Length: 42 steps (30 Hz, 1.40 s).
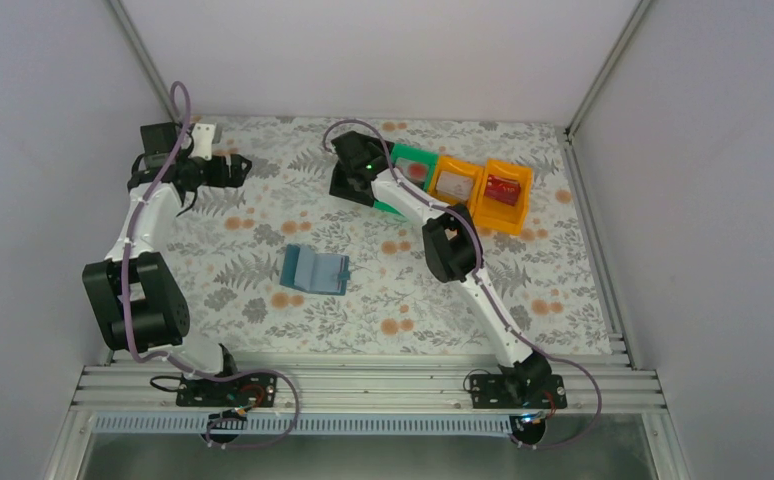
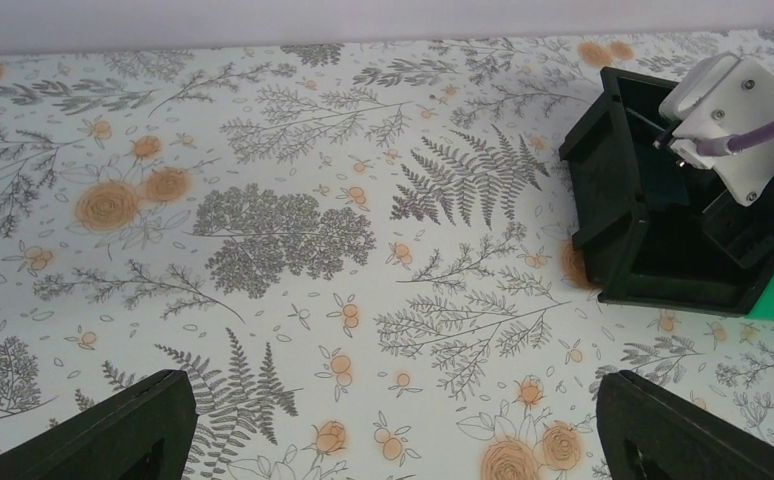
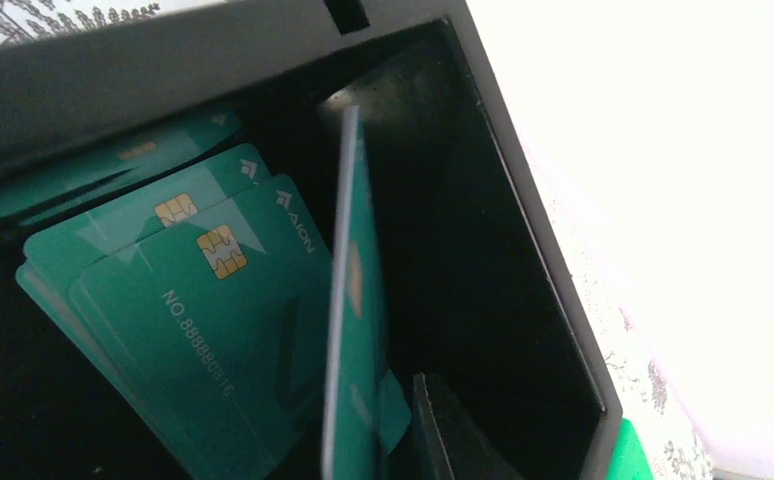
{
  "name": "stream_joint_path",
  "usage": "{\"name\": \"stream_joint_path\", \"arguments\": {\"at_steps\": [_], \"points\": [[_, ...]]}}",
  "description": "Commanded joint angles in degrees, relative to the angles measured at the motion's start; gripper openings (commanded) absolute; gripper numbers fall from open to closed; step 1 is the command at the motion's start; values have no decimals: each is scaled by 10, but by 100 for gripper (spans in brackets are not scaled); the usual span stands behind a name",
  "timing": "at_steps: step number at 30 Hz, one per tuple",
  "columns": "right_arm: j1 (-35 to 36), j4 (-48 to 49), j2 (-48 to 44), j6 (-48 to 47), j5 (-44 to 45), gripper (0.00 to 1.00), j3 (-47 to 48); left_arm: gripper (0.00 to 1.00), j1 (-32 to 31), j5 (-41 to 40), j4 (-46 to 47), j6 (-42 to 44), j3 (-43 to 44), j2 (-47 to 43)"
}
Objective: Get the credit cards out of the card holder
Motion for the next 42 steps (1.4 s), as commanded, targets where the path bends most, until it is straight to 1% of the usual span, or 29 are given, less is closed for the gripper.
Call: {"name": "stream_joint_path", "arguments": {"at_steps": [1,3,5,8,11,16,21,27,32,38,42], "points": [[-6,16,15,8,10,21,26,100,8,17,8,-1,-5,-12],[-7,19,15,7,7,29,27,100,9,17,10,0,-6,-13],[-7,20,13,10,-5,40,30,100,10,19,11,-1,-6,-11],[-8,21,4,22,-38,49,33,100,10,24,11,-4,-4,-3],[-7,26,-7,31,-69,57,33,100,11,27,8,-4,-4,3],[-11,31,-15,39,-115,64,37,100,11,28,8,-2,-5,0],[-24,24,-29,76,-157,69,38,100,11,30,7,-2,-5,0],[-34,35,-28,77,-167,73,39,100,11,34,5,0,-4,0],[-35,33,-32,77,-170,74,46,100,11,35,3,-1,-4,-1],[-33,31,-110,85,-230,75,29,100,11,42,-19,17,3,-15],[-28,30,-194,92,-260,77,-15,99,9,67,-94,80,6,-45]]}}
